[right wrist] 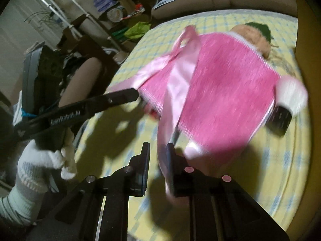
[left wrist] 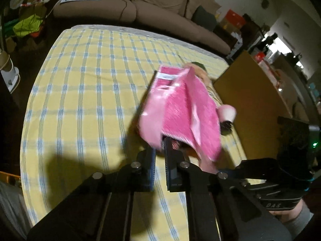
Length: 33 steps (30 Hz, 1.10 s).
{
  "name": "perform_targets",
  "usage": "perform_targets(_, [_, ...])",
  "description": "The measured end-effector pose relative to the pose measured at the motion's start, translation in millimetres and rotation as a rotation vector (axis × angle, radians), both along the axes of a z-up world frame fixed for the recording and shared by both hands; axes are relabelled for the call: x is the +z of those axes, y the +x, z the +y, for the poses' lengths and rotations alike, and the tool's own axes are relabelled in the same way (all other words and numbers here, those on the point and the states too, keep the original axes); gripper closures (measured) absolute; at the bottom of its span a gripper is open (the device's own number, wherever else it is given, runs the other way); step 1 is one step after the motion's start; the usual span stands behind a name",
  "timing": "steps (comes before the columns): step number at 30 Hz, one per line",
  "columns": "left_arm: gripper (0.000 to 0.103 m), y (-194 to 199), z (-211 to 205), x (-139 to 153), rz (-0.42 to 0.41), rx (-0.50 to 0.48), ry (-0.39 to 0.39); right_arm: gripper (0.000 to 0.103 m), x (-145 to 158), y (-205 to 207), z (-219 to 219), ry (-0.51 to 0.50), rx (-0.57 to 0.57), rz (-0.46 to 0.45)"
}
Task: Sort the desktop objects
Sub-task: 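Grasp the pink ribbon of the pouch with the right tool and lift, then close the right tool on the white makeup brush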
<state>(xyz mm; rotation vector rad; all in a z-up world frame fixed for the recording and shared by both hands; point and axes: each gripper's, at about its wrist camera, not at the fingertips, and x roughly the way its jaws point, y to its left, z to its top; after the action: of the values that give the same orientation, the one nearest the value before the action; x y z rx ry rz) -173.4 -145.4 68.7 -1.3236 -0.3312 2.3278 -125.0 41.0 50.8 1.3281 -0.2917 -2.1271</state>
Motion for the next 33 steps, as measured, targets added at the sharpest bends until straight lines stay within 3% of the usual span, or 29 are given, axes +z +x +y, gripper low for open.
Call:
perform_targets(5, [0.095,42.7,-3.9,5.7,0.0,-0.008,0.048,0.087,8.0,26.5,-5.4,-0.015,0.024,0.0])
perform_targets(10, [0.093,70.8,9.9,4.0,0.02,-0.043,0.025,0.084,15.9,34.5,4.6,-0.004,-0.028,0.01])
perform_targets(11, [0.085,71.4,13.0,4.2,0.031,-0.047,0.02,0.083,17.3,33.3,8.5,-0.004,-0.047,0.011])
perform_targets(14, [0.039,64.5,23.4,3.5,0.057,-0.047,0.013,0.068,20.2,29.5,20.7,0.01,-0.098,0.018])
perform_targets(15, [0.035,62.1,28.6,3.2,0.061,-0.054,0.016,0.062,20.1,28.4,25.3,0.021,-0.114,0.021])
perform_targets(19, [0.032,41.8,60.6,-2.6,0.078,-0.108,-0.059,0.058,14.6,31.9,33.1,0.053,-0.137,0.021])
perform_targets(22, [0.041,27.1,76.6,-16.7,0.045,-0.126,-0.091,0.056,9.4,35.1,38.3,0.078,-0.14,0.023])
perform_targets(24, [0.077,20.2,81.8,-26.8,0.017,-0.135,-0.079,0.053,7.6,35.8,40.4,0.087,-0.135,0.025])
perform_targets(25, [0.084,18.9,84.5,-30.5,0.014,-0.142,-0.091,0.052,6.2,37.0,44.1,0.088,-0.133,0.025])
perform_targets(26, [0.101,19.4,86.1,-32.4,0.015,-0.156,-0.091,0.049,6.1,36.9,45.4,0.088,-0.131,0.027])
perform_targets(29, [0.103,24.4,77.9,-28.5,0.001,-0.164,-0.028,0.044,8.5,35.2,47.1,0.099,-0.133,0.042])
perform_targets(33, [0.103,37.7,46.1,12.8,0.066,-0.133,0.113,0.033,17.2,30.7,49.4,0.107,-0.15,0.073])
